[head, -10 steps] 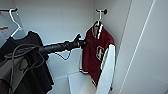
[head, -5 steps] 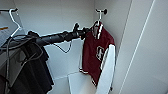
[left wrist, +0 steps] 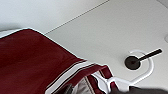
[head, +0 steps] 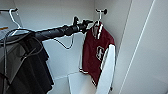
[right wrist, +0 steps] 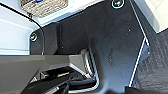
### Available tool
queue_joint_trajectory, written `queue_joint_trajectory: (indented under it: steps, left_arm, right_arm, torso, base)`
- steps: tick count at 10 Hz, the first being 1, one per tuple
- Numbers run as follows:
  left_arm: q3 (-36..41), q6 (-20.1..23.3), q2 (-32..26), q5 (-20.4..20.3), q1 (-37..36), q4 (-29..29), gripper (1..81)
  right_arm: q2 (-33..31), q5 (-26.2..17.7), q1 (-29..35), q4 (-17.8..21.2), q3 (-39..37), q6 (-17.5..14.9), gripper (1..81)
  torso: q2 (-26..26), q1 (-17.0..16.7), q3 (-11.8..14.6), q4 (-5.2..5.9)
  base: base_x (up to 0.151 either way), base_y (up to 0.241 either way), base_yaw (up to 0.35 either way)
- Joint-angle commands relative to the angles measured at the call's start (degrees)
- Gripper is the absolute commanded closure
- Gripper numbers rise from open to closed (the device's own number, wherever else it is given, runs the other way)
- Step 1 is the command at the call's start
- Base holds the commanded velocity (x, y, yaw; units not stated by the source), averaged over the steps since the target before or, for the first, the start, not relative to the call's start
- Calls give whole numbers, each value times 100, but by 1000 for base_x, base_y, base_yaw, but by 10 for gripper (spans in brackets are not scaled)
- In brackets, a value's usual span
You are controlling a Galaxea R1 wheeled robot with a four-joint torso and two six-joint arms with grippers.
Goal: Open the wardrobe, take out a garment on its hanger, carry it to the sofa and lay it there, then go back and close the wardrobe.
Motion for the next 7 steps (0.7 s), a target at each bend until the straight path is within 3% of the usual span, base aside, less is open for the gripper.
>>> queue_joint_trajectory:
  steps: [1, 2, 5, 6, 7]
  left_arm:
    - [-86, -40, 133, -34, -1130, -23, 10]
    - [-86, -40, 159, -26, -1130, -23, 10]
    - [-191, -75, 256, -34, -1130, -23, 10]
    - [-253, -111, 318, -34, -1130, -23, 10]
    - [-296, -111, 362, -34, -1130, -23, 10]
  right_arm:
    - [9, -271, 198, 13, 54, 0, 10]
    - [9, -271, 197, 13, 54, 0, 10]
    - [9, -271, 189, 22, 45, 0, 10]
    - [9, -271, 189, 22, 54, 0, 10]
    - [9, -271, 189, 22, 54, 0, 10]
  torso:
    - [0, 0, 0, -275]
    - [0, 0, 0, -5]
    - [0, 0, 0, -72]
    - [0, 0, 0, -274]
    - [0, 0, 0, -598]
  base:
    - [0, 0, 0]
    - [0, 0, 0]
    - [0, 0, 0]
    - [0, 0, 0]
    - [0, 0, 0]
